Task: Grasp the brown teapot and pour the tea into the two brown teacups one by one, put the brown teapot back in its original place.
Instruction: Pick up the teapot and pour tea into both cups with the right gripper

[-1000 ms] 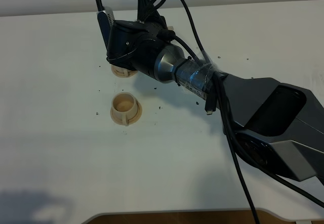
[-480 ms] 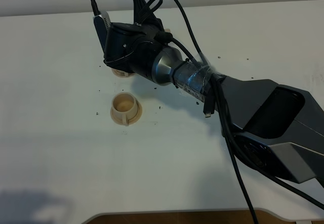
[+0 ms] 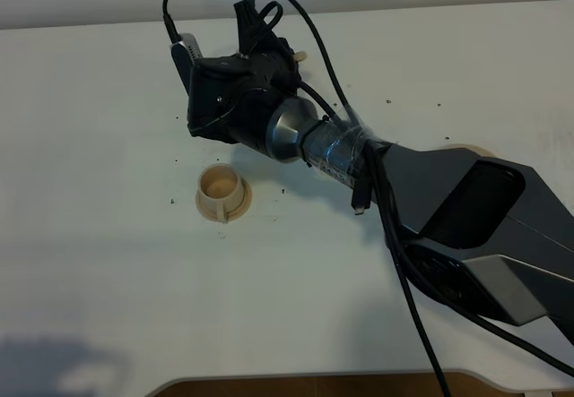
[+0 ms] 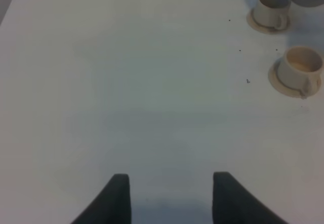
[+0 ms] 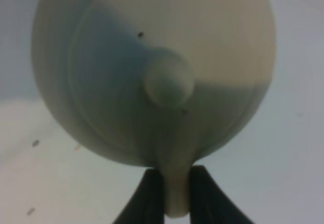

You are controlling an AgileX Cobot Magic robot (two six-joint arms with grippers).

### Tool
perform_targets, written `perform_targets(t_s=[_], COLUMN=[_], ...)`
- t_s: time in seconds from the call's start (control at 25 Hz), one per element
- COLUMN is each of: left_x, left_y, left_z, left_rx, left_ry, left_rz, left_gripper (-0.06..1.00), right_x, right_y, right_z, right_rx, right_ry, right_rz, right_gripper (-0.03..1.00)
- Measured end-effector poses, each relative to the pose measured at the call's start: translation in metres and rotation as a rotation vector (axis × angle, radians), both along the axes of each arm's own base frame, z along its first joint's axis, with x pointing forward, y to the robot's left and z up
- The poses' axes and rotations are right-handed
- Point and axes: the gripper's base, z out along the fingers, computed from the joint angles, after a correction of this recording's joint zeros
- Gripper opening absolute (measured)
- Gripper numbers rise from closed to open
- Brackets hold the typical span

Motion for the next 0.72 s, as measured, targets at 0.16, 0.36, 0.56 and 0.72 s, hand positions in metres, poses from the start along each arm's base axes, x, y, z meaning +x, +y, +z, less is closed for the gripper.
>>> perform_targets(t_s=[0.16, 0.36, 0.56, 0.72], left_x=[0.0000, 0.0000, 0.0000, 0.0000], left_y=[0.0000, 0.0000, 0.0000, 0.0000], left_z=[0.0000, 0.0000, 0.0000, 0.0000], left_rx=[0.000, 0.000, 0.000, 0.000], left_ry=[0.000, 0.000, 0.000, 0.000], left_rz=[0.000, 0.000, 0.000, 0.000], left_gripper=[0.39, 0.39, 0.39, 0.39], right_x=[0.0004, 0.0022, 0.0039, 0.0044], right_y=[0.0015, 0.0015, 0.0032, 0.0037], right_z=[0.0016, 0.0045, 0.0066, 0.0072], right_rx=[-0.027, -0.069, -0.092, -0.109], right_ry=[-0.014, -0.040, -0.061, -0.065], right_rz=[0.027, 0.053, 0.089, 0.105], right_gripper=[0.13, 0.13, 0.13, 0.13])
